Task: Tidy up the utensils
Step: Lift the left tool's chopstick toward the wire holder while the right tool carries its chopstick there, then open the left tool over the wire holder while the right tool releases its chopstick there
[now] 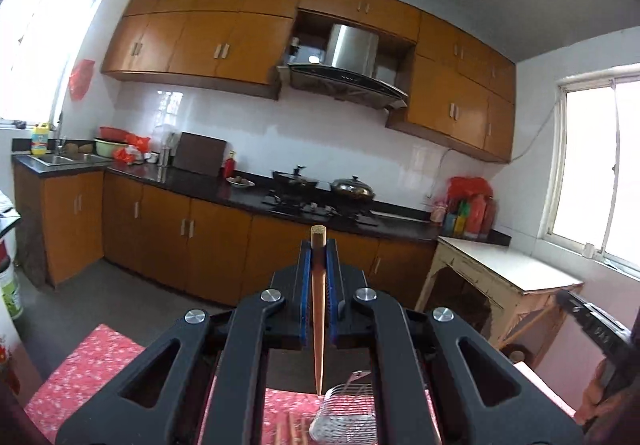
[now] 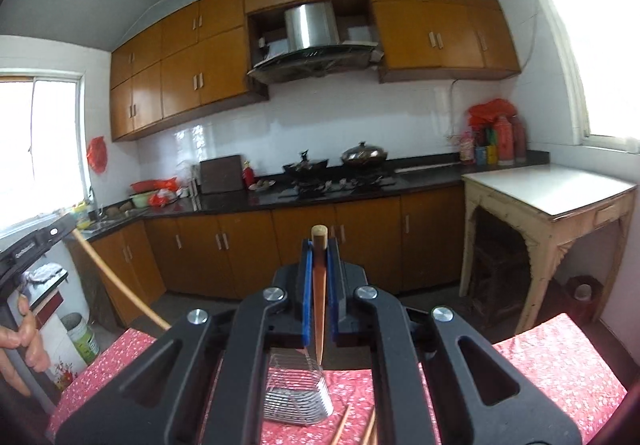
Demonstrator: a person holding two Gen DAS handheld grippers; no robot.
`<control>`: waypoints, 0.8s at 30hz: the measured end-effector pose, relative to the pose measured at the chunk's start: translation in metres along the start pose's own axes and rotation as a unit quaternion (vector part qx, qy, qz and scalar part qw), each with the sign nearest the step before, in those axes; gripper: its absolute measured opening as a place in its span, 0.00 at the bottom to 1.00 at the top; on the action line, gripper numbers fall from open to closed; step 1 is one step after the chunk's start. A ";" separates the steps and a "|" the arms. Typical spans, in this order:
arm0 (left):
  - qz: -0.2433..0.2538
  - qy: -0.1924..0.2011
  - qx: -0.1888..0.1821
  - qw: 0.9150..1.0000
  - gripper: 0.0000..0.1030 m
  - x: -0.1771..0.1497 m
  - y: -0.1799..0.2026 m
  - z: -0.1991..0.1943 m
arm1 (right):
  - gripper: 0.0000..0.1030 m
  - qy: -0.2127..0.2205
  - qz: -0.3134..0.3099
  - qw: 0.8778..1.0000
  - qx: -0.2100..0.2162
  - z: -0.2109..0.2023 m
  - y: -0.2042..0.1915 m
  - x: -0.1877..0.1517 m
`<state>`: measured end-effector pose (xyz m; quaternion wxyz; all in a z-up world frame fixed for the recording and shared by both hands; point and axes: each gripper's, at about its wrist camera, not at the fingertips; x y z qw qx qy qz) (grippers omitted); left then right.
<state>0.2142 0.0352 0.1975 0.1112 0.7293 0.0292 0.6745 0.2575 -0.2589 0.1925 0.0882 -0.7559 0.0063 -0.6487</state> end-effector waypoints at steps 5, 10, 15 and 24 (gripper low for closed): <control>-0.007 -0.040 -0.016 0.999 0.07 -0.026 0.010 0.034 | 0.07 -0.053 0.014 0.998 0.021 0.040 -0.004 -0.015; -0.014 -0.078 -0.019 0.997 0.07 -0.049 0.011 0.062 | 0.08 -0.094 0.025 0.995 0.022 0.076 0.000 -0.034; 0.003 -0.094 -0.008 0.996 0.07 -0.064 0.015 0.080 | 0.08 -0.119 0.040 0.992 0.021 0.098 0.008 -0.052; 0.003 -0.129 -0.003 0.992 0.07 -0.088 0.013 0.097 | 0.08 -0.147 0.056 0.987 0.021 0.120 0.017 -0.078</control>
Point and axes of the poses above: each gripper's, at about its wrist camera, not at the fingertips, and z roughly the way its jaws point, y to its right, x to its top, and after that the axes turned 2 degrees about y, right-handed
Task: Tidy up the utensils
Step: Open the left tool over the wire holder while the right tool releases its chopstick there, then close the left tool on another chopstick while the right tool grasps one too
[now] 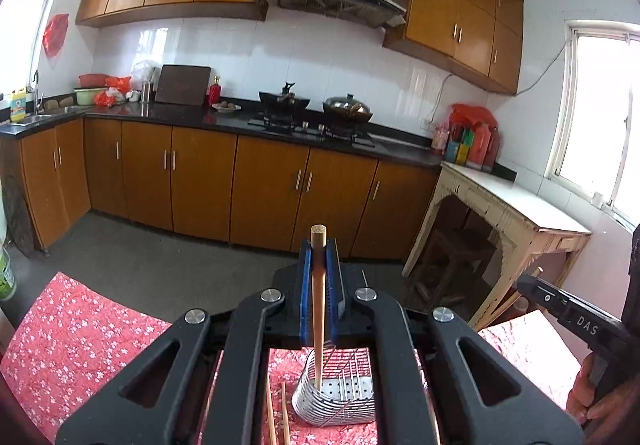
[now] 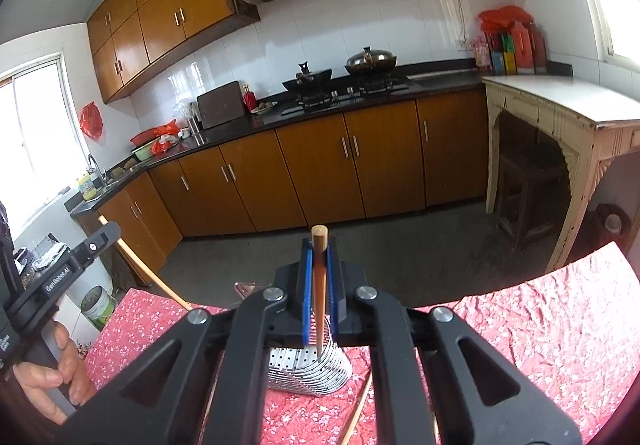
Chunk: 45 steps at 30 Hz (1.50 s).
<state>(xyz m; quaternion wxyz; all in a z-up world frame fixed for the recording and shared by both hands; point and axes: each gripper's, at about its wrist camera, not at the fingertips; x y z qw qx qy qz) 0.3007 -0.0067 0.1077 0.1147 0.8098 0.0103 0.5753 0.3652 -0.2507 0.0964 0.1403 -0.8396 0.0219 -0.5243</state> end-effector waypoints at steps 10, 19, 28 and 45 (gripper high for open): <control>-0.008 -0.017 0.007 1.000 0.08 0.002 -0.009 -0.001 | 0.14 -0.004 0.015 1.000 -0.006 0.002 0.006 -0.007; -0.019 0.015 0.026 0.999 0.31 0.017 -0.022 -0.034 | 0.24 0.035 0.036 0.999 -0.017 -0.039 0.028 -0.002; -0.010 0.018 0.064 0.998 0.34 0.000 -0.055 -0.067 | 0.24 0.015 0.046 0.997 -0.063 -0.064 0.068 -0.043; 0.008 -0.149 0.082 0.985 0.34 -0.159 -0.112 -0.049 | 0.24 -0.175 0.008 0.978 -0.108 -0.019 0.088 -0.217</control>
Point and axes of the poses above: each gripper's, at about its wrist camera, not at the fingertips, and z roughly the way its jaws point, y to its right, x to its top, and after that the axes turned 2 degrees about y, right-handed
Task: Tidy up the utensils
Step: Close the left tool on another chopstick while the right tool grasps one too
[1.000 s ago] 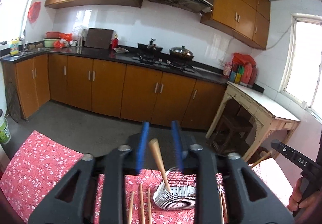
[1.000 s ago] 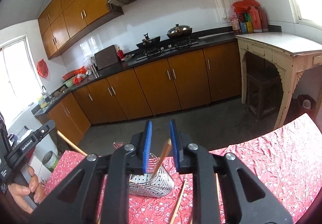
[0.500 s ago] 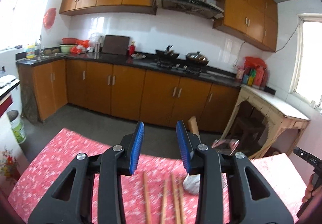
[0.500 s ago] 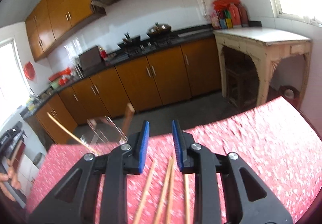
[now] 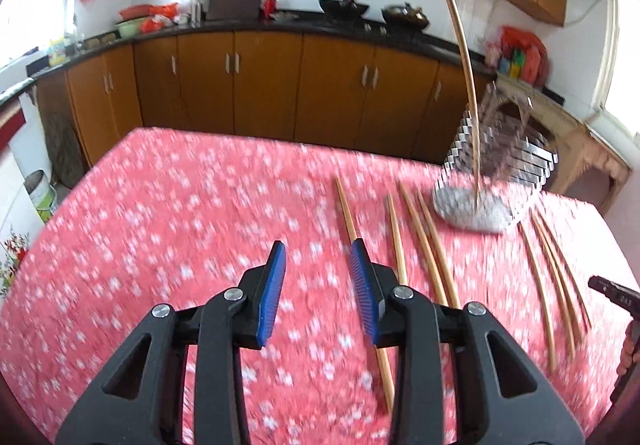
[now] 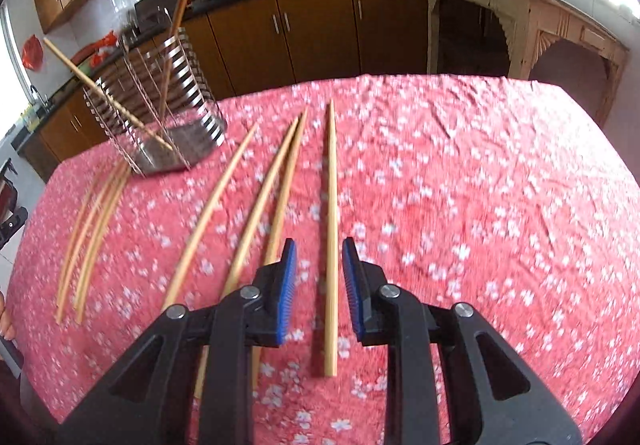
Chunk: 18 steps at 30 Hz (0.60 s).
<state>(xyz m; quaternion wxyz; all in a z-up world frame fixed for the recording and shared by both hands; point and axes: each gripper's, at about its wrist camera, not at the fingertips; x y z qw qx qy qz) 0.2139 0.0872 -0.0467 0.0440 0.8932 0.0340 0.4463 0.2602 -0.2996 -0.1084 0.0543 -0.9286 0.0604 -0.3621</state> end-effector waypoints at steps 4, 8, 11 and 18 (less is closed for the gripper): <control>0.008 -0.019 -0.015 1.000 0.34 -0.021 0.006 0.001 | 0.24 -0.010 -0.005 1.000 -0.006 0.004 -0.001 -0.014; 0.014 -0.032 -0.021 0.999 0.34 -0.033 0.013 0.001 | 0.24 -0.014 -0.018 1.000 -0.017 0.005 0.000 -0.027; 0.015 -0.042 -0.026 0.999 0.34 -0.040 0.016 0.002 | 0.24 -0.012 -0.023 0.999 -0.026 0.003 0.000 -0.031; 0.028 -0.068 -0.030 0.997 0.34 -0.050 0.026 0.011 | 0.24 -0.010 -0.040 0.999 -0.035 0.002 -0.003 -0.039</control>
Point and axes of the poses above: each gripper's, at about its wrist camera, not at the fingertips, and z roughly the way its jaws point, y to its right, x to its top, and after that the axes turned 2 degrees about y, right-handed
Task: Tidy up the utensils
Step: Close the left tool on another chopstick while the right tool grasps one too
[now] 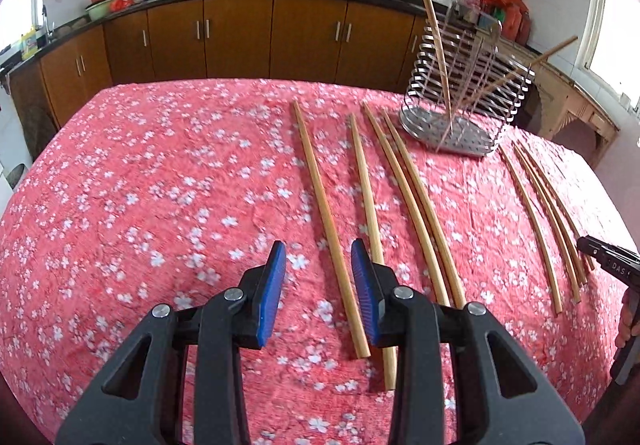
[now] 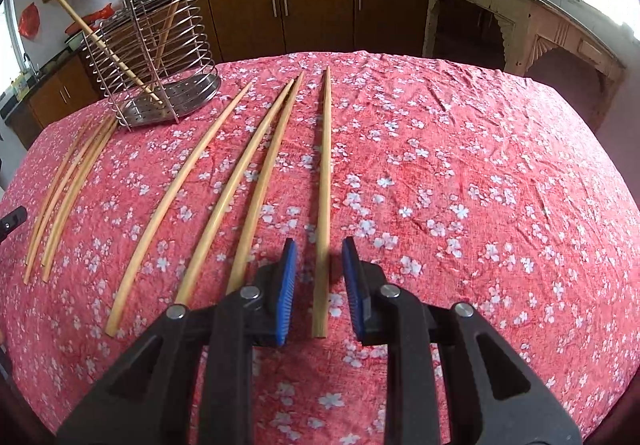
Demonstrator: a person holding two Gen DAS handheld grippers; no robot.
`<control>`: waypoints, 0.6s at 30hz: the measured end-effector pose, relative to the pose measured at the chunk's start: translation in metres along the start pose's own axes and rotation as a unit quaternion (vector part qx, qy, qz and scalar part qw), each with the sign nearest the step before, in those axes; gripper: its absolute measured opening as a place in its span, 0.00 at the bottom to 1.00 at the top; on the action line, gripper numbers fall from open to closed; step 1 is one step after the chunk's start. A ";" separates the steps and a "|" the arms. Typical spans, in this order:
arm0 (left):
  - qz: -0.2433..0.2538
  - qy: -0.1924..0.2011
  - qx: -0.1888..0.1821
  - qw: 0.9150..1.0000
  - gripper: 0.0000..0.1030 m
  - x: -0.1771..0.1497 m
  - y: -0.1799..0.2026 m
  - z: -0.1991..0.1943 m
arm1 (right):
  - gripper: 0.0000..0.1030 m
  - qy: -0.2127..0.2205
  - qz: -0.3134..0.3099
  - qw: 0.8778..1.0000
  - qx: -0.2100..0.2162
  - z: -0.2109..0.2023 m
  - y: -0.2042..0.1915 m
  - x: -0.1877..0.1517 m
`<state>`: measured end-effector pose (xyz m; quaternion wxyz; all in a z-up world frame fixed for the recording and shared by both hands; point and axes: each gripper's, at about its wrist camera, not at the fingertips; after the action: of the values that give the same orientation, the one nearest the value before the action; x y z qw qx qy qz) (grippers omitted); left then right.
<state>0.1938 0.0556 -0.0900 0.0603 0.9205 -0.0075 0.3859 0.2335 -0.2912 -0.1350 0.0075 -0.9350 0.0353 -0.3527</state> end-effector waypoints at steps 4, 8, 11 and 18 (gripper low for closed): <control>0.009 -0.013 0.004 1.000 0.34 -0.002 0.006 0.006 | 0.24 0.001 0.000 1.000 0.000 -0.002 0.003 0.001; 0.022 -0.031 0.008 0.999 0.33 -0.005 0.012 0.012 | 0.23 0.001 -0.002 1.000 -0.001 0.000 0.001 0.002; 0.022 -0.036 0.023 0.999 0.22 -0.005 0.012 0.014 | 0.16 0.003 -0.001 1.000 -0.003 0.000 0.000 0.000; 0.006 -0.036 0.052 0.998 0.07 0.010 -0.008 0.028 | 0.08 0.005 0.030 0.999 -0.011 0.002 0.018 0.007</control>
<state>0.2214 0.0608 -0.1030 0.0094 0.9356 0.0052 0.3528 0.2395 -0.3093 -0.1326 0.0074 -0.9316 0.0678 -0.3571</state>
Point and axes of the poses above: each gripper's, at about its wrist camera, not at the fingertips, and z roughly the way its jaws point, y to its right, x to its top, and after that the axes turned 2 degrees about y, right-handed
